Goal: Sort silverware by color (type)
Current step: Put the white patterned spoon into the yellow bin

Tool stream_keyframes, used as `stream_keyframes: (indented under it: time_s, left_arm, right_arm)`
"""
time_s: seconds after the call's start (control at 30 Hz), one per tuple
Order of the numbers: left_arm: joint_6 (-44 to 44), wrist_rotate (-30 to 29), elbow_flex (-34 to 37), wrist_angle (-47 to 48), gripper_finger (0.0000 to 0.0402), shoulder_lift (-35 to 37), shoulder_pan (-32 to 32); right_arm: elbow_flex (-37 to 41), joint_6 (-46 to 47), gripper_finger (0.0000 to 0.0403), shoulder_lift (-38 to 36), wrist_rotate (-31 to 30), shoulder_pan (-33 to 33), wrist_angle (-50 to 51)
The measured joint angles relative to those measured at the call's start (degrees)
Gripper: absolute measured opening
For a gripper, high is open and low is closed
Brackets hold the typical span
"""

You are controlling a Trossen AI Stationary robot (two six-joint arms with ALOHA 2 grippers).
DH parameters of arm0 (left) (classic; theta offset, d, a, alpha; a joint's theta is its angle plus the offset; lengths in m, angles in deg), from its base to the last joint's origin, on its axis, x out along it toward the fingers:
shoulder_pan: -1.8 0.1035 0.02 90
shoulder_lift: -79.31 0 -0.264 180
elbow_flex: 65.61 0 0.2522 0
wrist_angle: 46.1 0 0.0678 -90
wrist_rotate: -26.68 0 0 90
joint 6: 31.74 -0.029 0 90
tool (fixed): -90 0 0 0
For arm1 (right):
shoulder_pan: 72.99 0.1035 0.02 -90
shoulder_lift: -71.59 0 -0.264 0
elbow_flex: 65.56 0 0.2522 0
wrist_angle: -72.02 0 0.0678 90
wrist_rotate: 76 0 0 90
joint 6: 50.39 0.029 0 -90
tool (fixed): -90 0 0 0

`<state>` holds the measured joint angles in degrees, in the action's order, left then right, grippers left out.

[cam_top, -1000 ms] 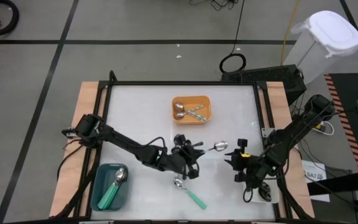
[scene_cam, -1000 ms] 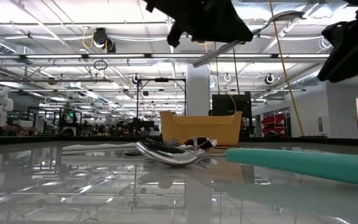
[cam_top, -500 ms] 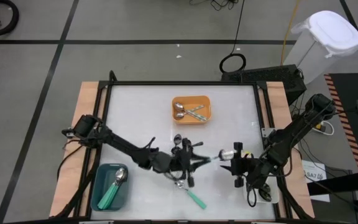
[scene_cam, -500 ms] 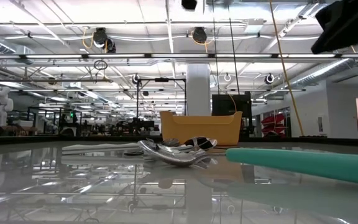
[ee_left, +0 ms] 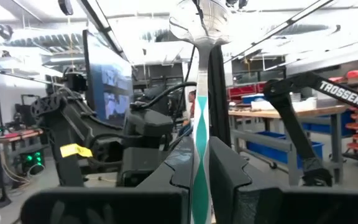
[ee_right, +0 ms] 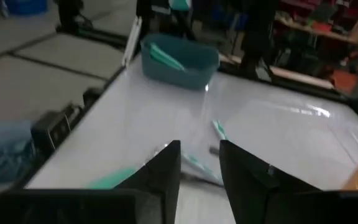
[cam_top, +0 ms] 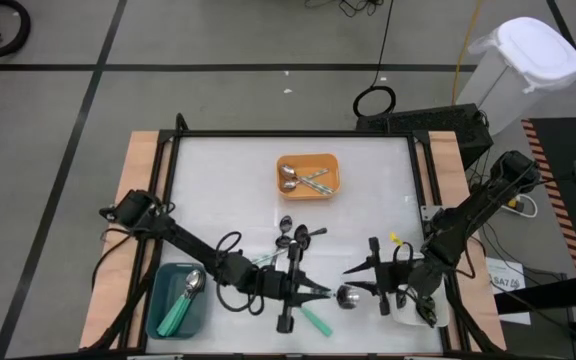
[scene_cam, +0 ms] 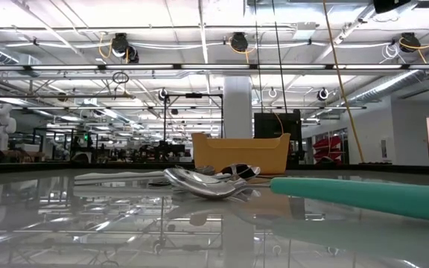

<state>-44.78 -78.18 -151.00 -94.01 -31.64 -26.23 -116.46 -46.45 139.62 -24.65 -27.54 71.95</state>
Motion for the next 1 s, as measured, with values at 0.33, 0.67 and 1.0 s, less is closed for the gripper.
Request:
stream_keyframes:
  time_s: [0.33,0.67,1.0]
  left_arm:
    - [-0.5,2.7,-0.8,-14.0,0.0023,-4.7,1.1]
    - [1.1,2.9,-5.9,-15.9,0.0023,-11.2,2.9]
    - [0.7,0.6,-6.8,-13.0,0.0023,-11.8,3.7]
  right_arm:
    - [0.5,-6.2,0.0153,1.8,7.3,-1.1,-15.9]
    - [0.5,-9.7,0.0183,5.3,5.8,-4.4,-25.0]
    - [0.5,-7.1,0.0183,5.3,10.4,-5.4,-24.5]
